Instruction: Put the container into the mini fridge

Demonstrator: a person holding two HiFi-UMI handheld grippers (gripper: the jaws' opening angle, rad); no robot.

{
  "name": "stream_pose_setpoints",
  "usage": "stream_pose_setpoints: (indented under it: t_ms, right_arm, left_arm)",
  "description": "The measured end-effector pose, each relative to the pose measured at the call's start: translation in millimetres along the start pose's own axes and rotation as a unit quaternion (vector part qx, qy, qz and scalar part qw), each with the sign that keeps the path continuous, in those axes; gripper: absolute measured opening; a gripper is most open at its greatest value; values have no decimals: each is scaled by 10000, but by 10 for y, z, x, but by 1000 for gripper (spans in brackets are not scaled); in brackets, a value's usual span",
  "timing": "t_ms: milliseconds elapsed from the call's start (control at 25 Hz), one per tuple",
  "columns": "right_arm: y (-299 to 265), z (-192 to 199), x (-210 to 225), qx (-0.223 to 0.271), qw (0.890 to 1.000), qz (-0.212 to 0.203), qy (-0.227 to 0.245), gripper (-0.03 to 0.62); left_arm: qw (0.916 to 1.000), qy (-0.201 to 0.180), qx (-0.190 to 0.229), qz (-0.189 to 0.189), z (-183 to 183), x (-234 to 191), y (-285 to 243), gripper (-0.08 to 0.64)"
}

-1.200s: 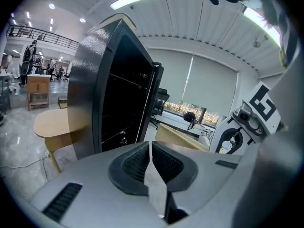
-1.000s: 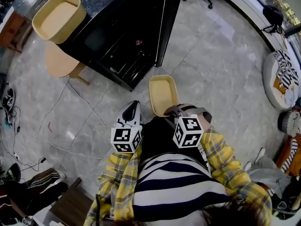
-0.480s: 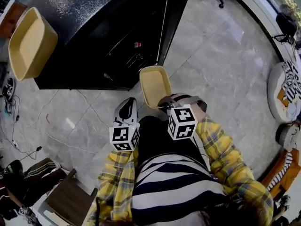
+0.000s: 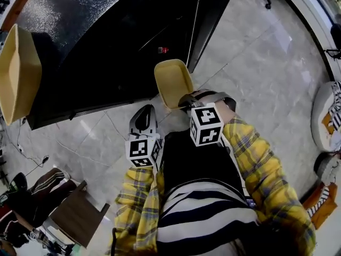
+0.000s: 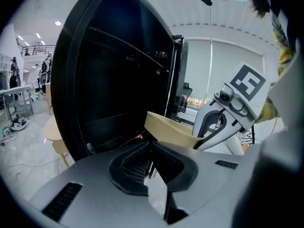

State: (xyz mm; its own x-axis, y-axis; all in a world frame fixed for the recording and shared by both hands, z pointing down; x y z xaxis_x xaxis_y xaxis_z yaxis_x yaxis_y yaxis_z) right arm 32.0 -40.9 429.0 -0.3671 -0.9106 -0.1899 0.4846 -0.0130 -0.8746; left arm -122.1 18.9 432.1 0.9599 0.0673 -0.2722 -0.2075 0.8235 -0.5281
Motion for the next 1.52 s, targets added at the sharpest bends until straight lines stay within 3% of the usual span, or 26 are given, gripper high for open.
stream_pose_setpoints:
  t_ms: [480,840,1520]
  right_arm:
    - [-280,142,612,-172,9982,-15,570,29]
    - [-474,70,983,-364,9945,232,954,29]
    - [-683,119,1409,-905,9793,753,1646,31]
  left_arm:
    - [9986,43,258,-461,-45,-36,-381,29]
    - [9940,196,662,-853,-120,-108,-536,29]
    - [9925,268,775,-911,-121,-175,-639,29]
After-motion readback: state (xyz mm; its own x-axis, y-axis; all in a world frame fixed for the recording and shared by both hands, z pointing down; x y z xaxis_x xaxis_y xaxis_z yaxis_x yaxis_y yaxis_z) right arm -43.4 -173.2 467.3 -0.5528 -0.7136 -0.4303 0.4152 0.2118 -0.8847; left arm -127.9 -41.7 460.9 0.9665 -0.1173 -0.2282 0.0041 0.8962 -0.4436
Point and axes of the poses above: the fingertips, and each gripper's own axes: y backward along the fingers, x to its right, z out of its underside, the point moved 9 cm from there along y, backward along the fingers, and after that the axes turned 9 degrees about y, right-handed, at the moved point
